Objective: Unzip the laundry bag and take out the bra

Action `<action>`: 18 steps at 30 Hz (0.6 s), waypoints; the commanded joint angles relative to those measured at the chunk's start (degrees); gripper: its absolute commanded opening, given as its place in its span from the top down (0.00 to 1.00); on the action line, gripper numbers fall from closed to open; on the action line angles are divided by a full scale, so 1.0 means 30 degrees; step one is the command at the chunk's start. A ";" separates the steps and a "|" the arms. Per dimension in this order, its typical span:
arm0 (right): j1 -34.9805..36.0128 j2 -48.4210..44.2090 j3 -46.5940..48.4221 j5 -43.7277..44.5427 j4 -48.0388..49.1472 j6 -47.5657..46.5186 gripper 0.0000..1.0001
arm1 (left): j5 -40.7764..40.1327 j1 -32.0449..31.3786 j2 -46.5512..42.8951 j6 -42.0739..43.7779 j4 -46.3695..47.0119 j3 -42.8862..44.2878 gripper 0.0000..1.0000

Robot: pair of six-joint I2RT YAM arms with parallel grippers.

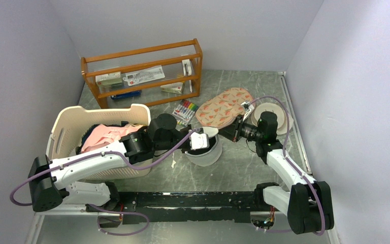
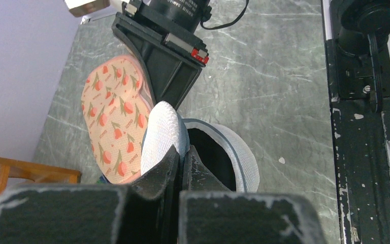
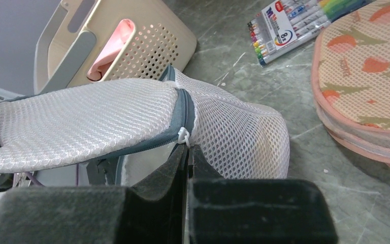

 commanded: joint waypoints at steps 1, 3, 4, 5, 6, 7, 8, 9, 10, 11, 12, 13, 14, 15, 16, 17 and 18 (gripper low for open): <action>0.0133 0.0512 -0.0351 0.0380 0.1284 0.0077 1.00 | 0.2008 -0.0260 -0.0886 0.0017 0.1942 -0.0053 0.93; 0.0179 0.0613 -0.0297 0.0491 0.1179 0.0002 1.00 | 0.1905 -0.0254 -0.1053 0.0084 0.1991 -0.0116 0.93; 0.0183 0.0646 -0.0289 0.0503 0.1104 -0.0056 1.00 | 0.1838 -0.0268 -0.1141 0.0134 0.2036 -0.0145 0.93; 0.0182 0.0682 -0.0263 0.0464 0.1091 -0.0107 1.00 | 0.1822 -0.0277 -0.1229 0.0152 0.2093 -0.0204 0.93; 0.0184 0.0745 -0.0245 0.0433 0.1053 -0.0153 1.00 | 0.1889 -0.0256 -0.1317 0.0179 0.2133 -0.0259 0.93; 0.0180 0.0830 -0.0155 0.0444 0.0949 -0.0218 1.00 | 0.1993 -0.0268 -0.1365 0.0209 0.2167 -0.0291 0.93; 0.0161 0.0947 -0.0056 0.0391 0.0867 -0.0277 1.00 | 0.2174 -0.0270 -0.1374 0.0209 0.2157 -0.0299 0.93; 0.0196 0.1086 0.0034 0.0237 0.0919 -0.0299 1.00 | 0.2417 -0.0270 -0.1313 0.0219 0.2050 -0.0259 0.93; 0.0233 0.1243 0.0136 0.0017 0.1106 -0.0254 1.00 | 0.2711 -0.0255 -0.1243 0.0225 0.1944 -0.0196 0.93; 0.0340 0.1409 0.0237 -0.0121 0.1231 -0.0267 1.00 | 0.2960 -0.0253 -0.1121 0.0240 0.1851 -0.0137 0.93; 0.0460 0.1576 0.0415 -0.0185 0.1224 -0.0335 1.00 | 0.3163 -0.0253 -0.1025 0.0253 0.1788 -0.0085 0.93; 0.0639 0.1721 0.0605 -0.0157 0.1121 -0.0530 1.00 | 0.3350 -0.0271 -0.0936 0.0280 0.1703 -0.0053 0.93; 0.0808 0.1904 0.0787 -0.0142 0.0991 -0.0774 1.00 | 0.3483 -0.0259 -0.0889 0.0309 0.1678 -0.0038 0.93; 0.0994 0.2114 0.0996 -0.0093 0.0824 -0.1006 1.00 | 0.3540 -0.0280 -0.0916 0.0291 0.1759 -0.0073 0.93; 0.1131 0.2367 0.1176 -0.0054 0.0727 -0.1225 1.00 | 0.3617 -0.0282 -0.0970 0.0285 0.1857 -0.0143 0.93; 0.1254 0.2593 0.1297 -0.0089 0.0762 -0.1341 1.00 | 0.3688 -0.0286 -0.1076 0.0295 0.1997 -0.0240 0.93; 0.1292 0.2837 0.1353 -0.0148 0.0953 -0.1337 1.00 | 0.3738 -0.0283 -0.1195 0.0311 0.2117 -0.0351 0.93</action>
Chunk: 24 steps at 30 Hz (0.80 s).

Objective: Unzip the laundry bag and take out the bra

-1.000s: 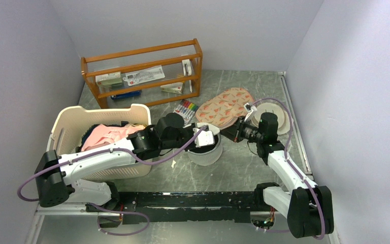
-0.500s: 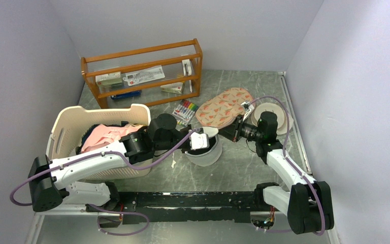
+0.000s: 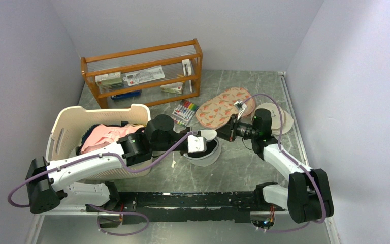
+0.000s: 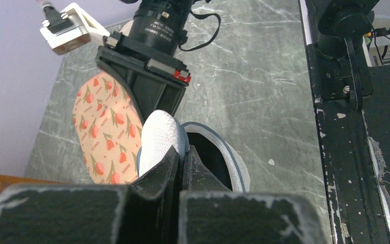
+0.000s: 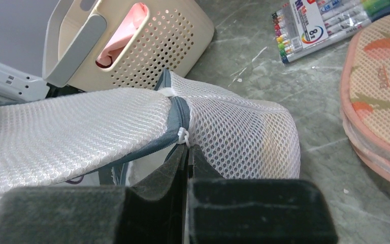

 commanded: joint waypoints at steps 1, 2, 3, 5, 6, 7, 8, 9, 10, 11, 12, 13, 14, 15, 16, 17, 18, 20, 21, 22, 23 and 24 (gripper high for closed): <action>0.0295 0.1077 0.0774 0.0857 0.0337 -0.0938 1.00 | 0.2440 -0.0290 -0.0770 0.0167 0.1859 0.0055 0.93; 0.0324 0.1455 0.0841 0.0838 0.0534 -0.0943 1.00 | 0.2554 -0.0293 -0.0847 0.0180 0.1884 0.0050 0.93; 0.0353 0.1765 0.0966 0.0865 0.0715 -0.0973 1.00 | 0.2686 -0.0290 -0.0901 0.0167 0.1913 0.0024 0.93; 0.0346 0.2319 0.1281 0.1043 0.0861 -0.1054 1.00 | 0.2922 -0.0312 -0.0937 0.0190 0.1922 -0.0007 0.93; 0.0341 0.2576 0.1465 0.1041 0.1036 -0.1111 1.00 | 0.3021 -0.0318 -0.0927 0.0231 0.1889 -0.0009 0.93; 0.0369 0.2821 0.1630 0.1037 0.1200 -0.1060 1.00 | 0.3056 -0.0319 -0.0867 0.0268 0.1837 0.0005 0.93; 0.0391 0.3020 0.1768 0.1040 0.1536 -0.0918 1.00 | 0.3148 -0.0319 -0.0786 0.0310 0.1746 0.0055 0.93; 0.0445 0.3228 0.1859 0.0925 0.1937 -0.0746 1.00 | 0.3254 -0.0323 -0.0729 0.0348 0.1654 0.0090 0.93; 0.0544 0.3364 0.1973 0.0913 0.2166 -0.0706 1.00 | 0.3308 -0.0319 -0.0688 0.0331 0.1635 0.0106 0.93; 0.0746 0.3567 0.2115 0.0948 0.2122 -0.0819 1.00 | 0.3315 -0.0319 -0.0658 0.0329 0.1677 0.0086 0.93; 0.0962 0.3776 0.2349 0.0729 0.1896 -0.1115 1.00 | 0.3316 -0.0348 -0.0654 0.0351 0.1667 0.0079 0.93; 0.1198 0.4011 0.2598 0.0350 0.1663 -0.1511 1.00 | 0.3294 -0.0348 -0.0653 0.0397 0.1648 0.0079 0.93; 0.1396 0.4267 0.2830 0.0024 0.1370 -0.1886 1.00 | 0.3283 -0.0348 -0.0653 0.0454 0.1605 0.0064 0.93; 0.1541 0.4405 0.3024 -0.0284 0.1147 -0.2215 1.00 | 0.3293 -0.0348 -0.0679 0.0513 0.1622 0.0051 0.93; 0.1600 0.4496 0.3063 -0.0407 0.1112 -0.2388 1.00 | 0.3350 -0.0356 -0.0723 0.0520 0.1646 0.0013 0.93; 0.1600 0.4536 0.3049 -0.0360 0.1221 -0.2395 1.00 | 0.3426 -0.0349 -0.0739 0.0532 0.1678 -0.0007 0.93; 0.1592 0.4520 0.3048 -0.0207 0.1253 -0.2522 1.00 | 0.3498 -0.0348 -0.0763 0.0534 0.1682 -0.0037 0.93; 0.1597 0.4553 0.3234 -0.0146 0.1190 -0.2604 0.98 | 0.3531 -0.0365 -0.0763 0.0562 0.1683 -0.0039 0.93; 0.1585 0.4628 0.3349 -0.0019 0.1212 -0.2444 0.97 | 0.3445 -0.0354 -0.0722 0.0523 0.1723 -0.0061 0.93; 0.1594 0.4689 0.3572 0.0385 0.0915 -0.2340 0.96 | 0.3163 -0.0349 -0.0717 0.0437 0.1754 -0.0052 0.93; 0.1606 0.4637 0.3890 0.1025 0.0182 -0.2330 0.96 | 0.2696 -0.0348 -0.0685 0.0221 0.1816 -0.0004 0.93; 0.1619 0.4510 0.4156 0.1716 -0.0756 -0.2234 0.95 | 0.2063 -0.0370 -0.0635 -0.0003 0.1916 0.0039 0.93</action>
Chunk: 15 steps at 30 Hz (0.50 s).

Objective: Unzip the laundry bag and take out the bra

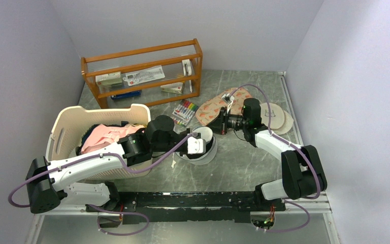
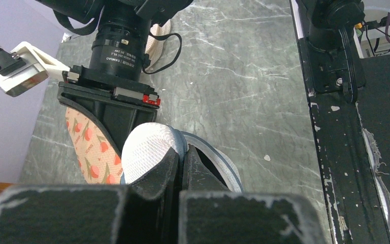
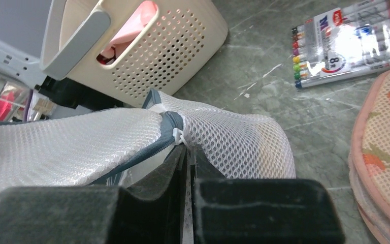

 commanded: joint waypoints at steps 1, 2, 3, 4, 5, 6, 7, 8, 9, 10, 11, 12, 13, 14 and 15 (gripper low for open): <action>-0.0081 -0.0028 0.1408 0.3880 -0.2842 -0.0323 0.93 | 0.0486 -0.0417 -0.0556 -0.0685 0.2089 0.0394 0.93; -0.0121 -0.0343 0.1653 0.4825 -0.4039 -0.0134 0.90 | -0.0452 -0.0414 -0.0408 -0.1054 0.2064 0.0497 0.93; -0.0159 -0.0734 0.1878 0.5675 -0.5280 -0.0092 0.86 | -0.1408 -0.0414 -0.0221 -0.1225 0.1852 0.0690 0.93; -0.0245 -0.1160 0.2026 0.6389 -0.6332 -0.0131 0.81 | -0.2194 -0.0421 -0.0018 -0.1297 0.1566 0.0941 0.93; -0.0292 -0.1649 0.2107 0.7153 -0.7438 -0.0143 0.76 | -0.2999 -0.0415 0.0194 -0.1402 0.1358 0.1174 0.93; -0.0338 -0.2124 0.2158 0.8061 -0.8419 -0.0222 0.70 | -0.3719 -0.0399 0.0378 -0.1602 0.1211 0.1349 0.93; -0.0384 -0.2543 0.2182 0.8738 -0.9504 -0.0418 0.64 | -0.4296 -0.0401 0.0522 -0.1766 0.1108 0.1499 0.93; -0.0456 -0.2950 0.2237 0.9678 -1.0578 -0.0681 0.60 | -0.4694 -0.0387 0.0591 -0.1962 0.1088 0.1577 0.93; -0.0516 -0.3364 0.2309 1.0497 -1.1532 -0.0886 0.54 | -0.4974 -0.0367 0.0611 -0.2108 0.1203 0.1557 0.93; -0.0527 -0.3792 0.2329 1.1277 -1.2512 -0.1003 0.48 | -0.5233 -0.0357 0.0628 -0.2217 0.1345 0.1500 0.93; -0.0540 -0.4216 0.2343 1.2206 -1.3308 -0.0889 0.42 | -0.5544 -0.0330 0.0641 -0.2344 0.1451 0.1460 0.93; -0.0611 -0.4580 0.2392 1.3076 -1.4158 -0.0710 0.35 | -0.6055 -0.0326 0.0683 -0.2481 0.1508 0.1454 0.93; -0.0656 -0.4955 0.2451 1.3617 -1.4862 -0.0539 0.30 | -0.6456 -0.0304 0.0761 -0.2557 0.1523 0.1454 0.93; -0.0695 -0.5321 0.2480 1.4051 -1.5444 -0.0448 0.25 | -0.6824 -0.0298 0.0870 -0.2625 0.1492 0.1490 0.93; -0.0710 -0.5729 0.2541 1.4398 -1.5953 -0.0333 0.20 | -0.7204 -0.0271 0.1001 -0.2703 0.1374 0.1609 0.93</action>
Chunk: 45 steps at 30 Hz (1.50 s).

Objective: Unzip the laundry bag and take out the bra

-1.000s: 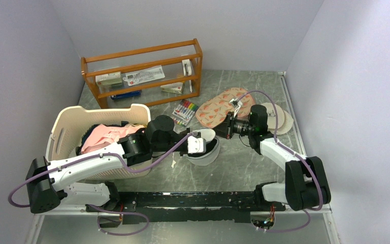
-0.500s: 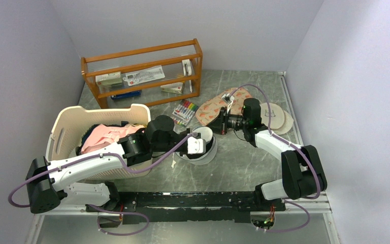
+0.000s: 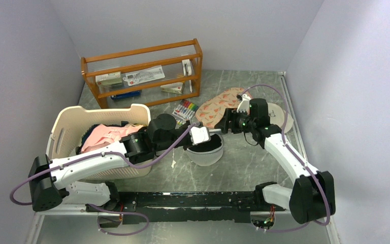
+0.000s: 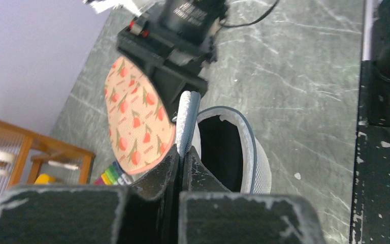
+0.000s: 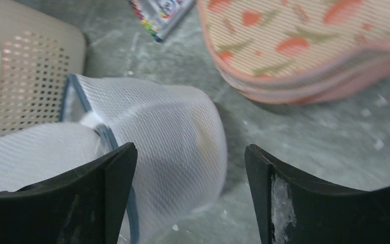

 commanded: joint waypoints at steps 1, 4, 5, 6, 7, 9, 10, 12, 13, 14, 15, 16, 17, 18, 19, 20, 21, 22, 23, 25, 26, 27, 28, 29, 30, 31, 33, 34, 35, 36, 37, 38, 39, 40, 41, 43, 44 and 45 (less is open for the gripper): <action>-0.0225 -0.1727 0.0589 0.3948 -0.4554 0.0315 0.17 | -0.2663 0.0042 0.0526 -0.0859 0.0521 0.0959 0.93; -0.0229 -0.3176 0.0389 0.4451 -0.4899 0.0883 0.07 | -0.3660 0.0090 0.0836 -0.1253 -0.0001 0.1466 0.93; -0.0237 -0.3503 0.0318 0.4414 -0.4840 0.1157 0.06 | -0.4292 0.0101 0.0919 -0.1788 -0.0126 0.1697 0.93; -0.0245 -0.3767 0.0261 0.4168 -0.4712 0.1634 0.06 | -0.5199 0.0139 0.0980 -0.2906 -0.0478 0.2115 0.93; -0.0209 -0.3917 0.0251 0.3815 -0.4616 0.2269 0.05 | -0.5902 0.0180 0.1130 -0.4269 -0.1489 0.2771 0.93; 0.0026 -0.4119 0.0001 0.2012 -0.3977 0.3543 0.04 | -0.6958 0.0335 0.1542 -0.6678 -0.4101 0.4451 0.93; 0.0341 -0.4199 -0.0101 0.1652 -0.3780 0.4024 0.03 | -0.7433 0.0373 0.1772 -0.7849 -0.5556 0.5377 0.93; 0.1138 -0.4311 -0.0217 0.2361 -0.3610 0.4528 0.02 | -0.7930 0.0401 0.1909 -1.0097 -0.7491 0.6595 0.93; 0.1417 -0.4216 -0.0241 0.2596 -0.3544 0.4681 0.02 | -0.7814 0.0425 0.1828 -1.1425 -0.7947 0.6847 0.93; 0.1674 -0.4043 -0.0252 0.2582 -0.3466 0.4752 0.02 | -0.7514 0.0428 0.1716 -1.2211 -0.8114 0.6878 0.93; 0.1898 -0.3732 -0.0286 0.2470 -0.3402 0.4797 0.02 | -0.7242 0.0465 0.1599 -1.2888 -0.8149 0.6790 0.93; 0.2175 -0.3400 -0.0294 0.2460 -0.3412 0.4741 0.02 | -0.7102 0.0492 0.1526 -1.3445 -0.8227 0.6728 0.93; 0.2503 -0.3124 -0.0247 0.2730 -0.3560 0.4609 0.02 | -0.7059 0.0561 0.1532 -1.4166 -0.8346 0.6680 0.93; 0.2877 -0.2932 -0.0187 0.3243 -0.3736 0.4446 0.03 | -0.6888 0.0716 0.1532 -1.4982 -0.8468 0.6588 0.93; 0.3199 -0.2876 -0.0305 0.3761 -0.3761 0.4285 0.03 | -0.6541 0.0945 0.1503 -1.5640 -0.8519 0.6446 0.93; 0.3400 -0.2975 -0.0531 0.4112 -0.3636 0.4171 0.03 | -0.6073 0.1233 0.1430 -1.6268 -0.8423 0.6213 0.93; 0.3476 -0.3082 -0.0852 0.4218 -0.3379 0.4102 0.03 | -0.5414 0.1504 0.1336 -1.6801 -0.8159 0.5916 0.93; 0.3515 -0.3151 -0.1222 0.4154 -0.3087 0.4090 0.03 | -0.4698 0.1838 0.1219 -1.7230 -0.7693 0.5575 0.93; 0.3535 -0.3181 -0.1575 0.3945 -0.2809 0.4074 0.04 | -0.4037 0.2235 0.1072 -1.7573 -0.7005 0.5188 0.93; 0.3586 -0.3167 -0.2432 0.3196 -0.1931 0.4066 0.08 | -0.2891 0.3019 0.0928 -1.8280 -0.6271 0.4632 0.93; 0.3595 -0.3125 -0.2858 0.2579 -0.1324 0.4089 0.13 | -0.2095 0.3485 0.0919 -1.8634 -0.6088 0.4488 0.93; 0.3607 -0.3061 -0.3285 0.2250 -0.0786 0.4151 0.16 | -0.1643 0.3913 0.0943 -1.9019 -0.6006 0.4430 0.93; 0.3649 -0.2968 -0.3632 0.2015 -0.0265 0.4235 0.19 | -0.1334 0.4307 0.0983 -1.9324 -0.6025 0.4426 0.93; 0.3680 -0.2843 -0.3862 0.1828 0.0177 0.4246 0.20 | -0.1101 0.4590 0.1039 -1.9497 -0.6138 0.4521 0.93; 0.3709 -0.2729 -0.4008 0.1651 0.0482 0.4185 0.20 | -0.1024 0.4813 0.1123 -1.9643 -0.6386 0.4661 0.93; 0.3746 -0.2667 -0.4070 0.1479 0.0710 0.4086 0.20 | -0.0949 0.4943 0.1170 -1.9720 -0.6608 0.4803 0.93; 0.3836 -0.2711 -0.3931 0.1364 0.0799 0.3777 0.18 | -0.0905 0.5102 0.1237 -1.9762 -0.6964 0.5001 0.93; 0.3882 -0.2800 -0.3774 0.1388 0.0684 0.3573 0.17 | -0.0930 0.5162 0.1235 -1.9812 -0.7189 0.5106 0.93; 0.3921 -0.2936 -0.3586 0.1438 0.0523 0.3376 0.14 | -0.0970 0.5232 0.1213 -1.9807 -0.7363 0.5207 0.93; 0.3977 -0.3077 -0.3402 0.1511 0.0323 0.3201 0.13 | -0.1004 0.5329 0.1145 -1.9829 -0.7502 0.5285 0.93; 0.4028 -0.3201 -0.3214 0.1586 0.0189 0.3135 0.11 | -0.1115 0.5436 0.1088 -1.9842 -0.7593 0.5315 0.93; 0.4093 -0.3323 -0.3095 0.1610 0.0219 0.3174 0.10 | -0.1169 0.5526 0.1004 -1.9859 -0.7648 0.5325 0.93; 0.4208 -0.3327 -0.2945 0.1587 0.0469 0.3469 0.10 | -0.1098 0.5625 0.0954 -1.9868 -0.7652 0.5311 0.93; 0.4255 -0.3189 -0.2715 0.1306 0.0915 0.4122 0.10 | -0.0929 0.5755 0.0907 -1.9928 -0.7634 0.5272 0.93; 0.4279 -0.2700 -0.2359 0.0839 0.1028 0.4722 0.09 | -0.0651 0.5881 0.0890 -2.0096 -0.7686 0.5290 0.93; 0.4449 -0.1861 -0.1539 0.0115 0.0894 0.5712 0.10 | 0.0132 0.6058 0.0875 -2.0213 -0.7828 0.5374 0.93; 0.4761 -0.1562 -0.1176 0.0203 0.0831 0.5957 0.10 | 0.0339 0.6065 0.0824 -2.0253 -0.7890 0.5346 0.93; 0.5342 -0.1353 -0.0793 0.0781 0.0713 0.5944 0.10 | 0.0511 0.6081 0.0737 -2.0320 -0.7850 0.5229 0.93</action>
